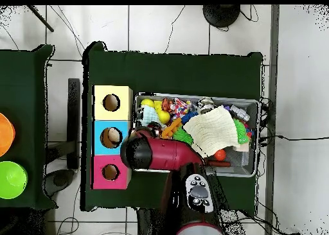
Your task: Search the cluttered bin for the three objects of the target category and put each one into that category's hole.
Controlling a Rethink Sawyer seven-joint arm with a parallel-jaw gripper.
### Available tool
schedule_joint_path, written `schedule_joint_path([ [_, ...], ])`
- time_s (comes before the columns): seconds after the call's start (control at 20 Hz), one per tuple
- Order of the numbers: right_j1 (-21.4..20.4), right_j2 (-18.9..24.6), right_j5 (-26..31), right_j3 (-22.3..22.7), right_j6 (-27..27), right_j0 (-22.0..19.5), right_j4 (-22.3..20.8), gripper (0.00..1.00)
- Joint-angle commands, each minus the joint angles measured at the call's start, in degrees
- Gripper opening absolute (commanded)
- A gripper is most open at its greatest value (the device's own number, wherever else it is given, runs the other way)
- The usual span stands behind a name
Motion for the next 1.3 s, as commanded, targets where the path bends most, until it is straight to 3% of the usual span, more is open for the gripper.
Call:
schedule_joint_path([
  [0.05, 6.56, 8.44, -6.45, 2.99, 6.14, -2.96, -3.98, 1.0],
  [0.5, 7.19, 5.46, -11.79, 6.02, 10.92, 0.8, -2.33, 1.0],
  [0.8, 6.54, 4.37, -12.14, 6.67, 13.2, 4.4, 0.52, 1.0],
  [1.3, 6.92, 4.17, -13.62, 7.28, 14.68, 6.67, 2.35, 1.0],
])
